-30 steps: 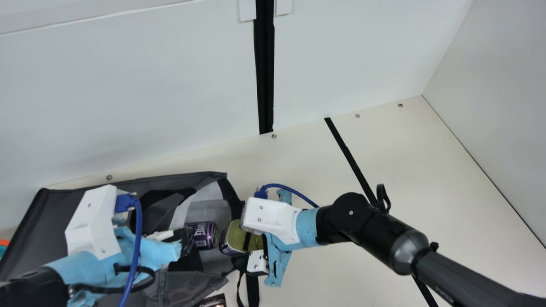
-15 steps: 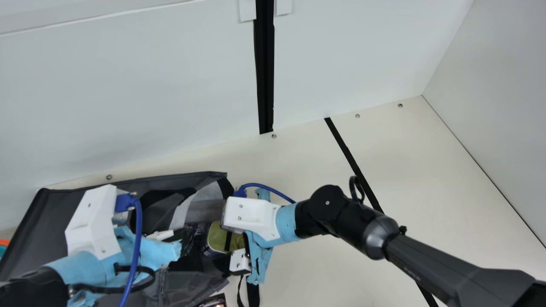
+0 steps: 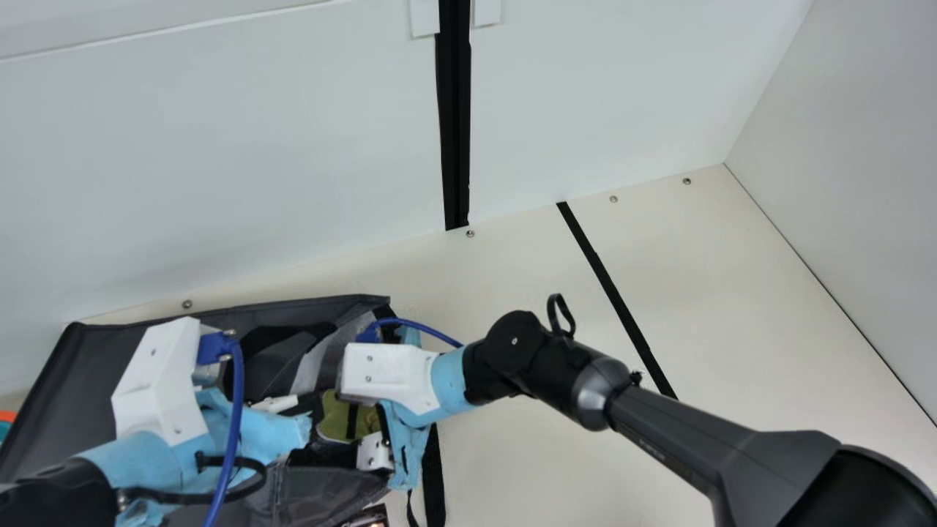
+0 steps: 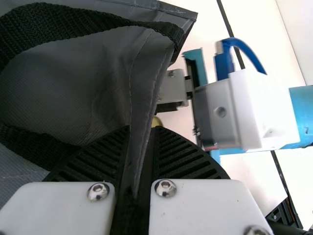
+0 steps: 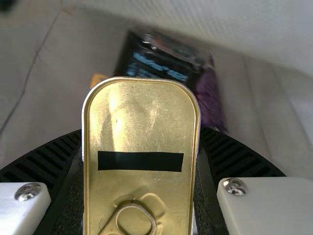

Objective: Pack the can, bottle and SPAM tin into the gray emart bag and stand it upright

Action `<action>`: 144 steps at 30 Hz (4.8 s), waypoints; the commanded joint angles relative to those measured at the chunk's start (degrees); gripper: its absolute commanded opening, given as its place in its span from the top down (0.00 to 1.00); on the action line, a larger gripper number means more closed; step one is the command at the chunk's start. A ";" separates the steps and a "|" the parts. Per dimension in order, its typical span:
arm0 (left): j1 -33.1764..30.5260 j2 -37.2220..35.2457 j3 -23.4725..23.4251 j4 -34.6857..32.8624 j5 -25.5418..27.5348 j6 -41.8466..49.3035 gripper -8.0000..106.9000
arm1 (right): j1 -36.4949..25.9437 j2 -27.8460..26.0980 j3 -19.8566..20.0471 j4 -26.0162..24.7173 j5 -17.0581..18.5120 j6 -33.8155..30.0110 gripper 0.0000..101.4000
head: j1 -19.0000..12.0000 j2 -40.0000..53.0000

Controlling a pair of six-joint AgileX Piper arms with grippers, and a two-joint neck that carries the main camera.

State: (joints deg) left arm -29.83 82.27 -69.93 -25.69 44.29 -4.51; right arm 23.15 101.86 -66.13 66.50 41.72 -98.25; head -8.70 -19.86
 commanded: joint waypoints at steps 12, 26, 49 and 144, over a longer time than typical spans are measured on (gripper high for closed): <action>0.13 0.00 0.00 1.46 -0.09 0.00 1.00 | 3.19 3.02 -4.14 2.35 -0.41 1.90 1.00 | -1.30 -0.14; -0.09 0.00 0.00 1.96 -0.33 0.00 1.00 | 1.90 5.17 -6.28 2.64 -1.62 3.61 1.00 | -1.30 -0.14; -0.26 0.00 0.00 0.72 -0.16 0.00 1.00 | -0.12 6.86 -8.56 0.16 -0.08 6.58 0.57 | -1.30 -0.14; -0.26 0.00 0.00 0.72 -0.16 0.00 1.00 | -25.45 -30.47 11.03 -20.17 -3.97 28.43 0.06 | -1.30 -0.14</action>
State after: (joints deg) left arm -30.09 82.27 -69.93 -24.97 44.13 -4.51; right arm -1.90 72.16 -55.25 47.66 37.93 -71.24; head -8.61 -19.95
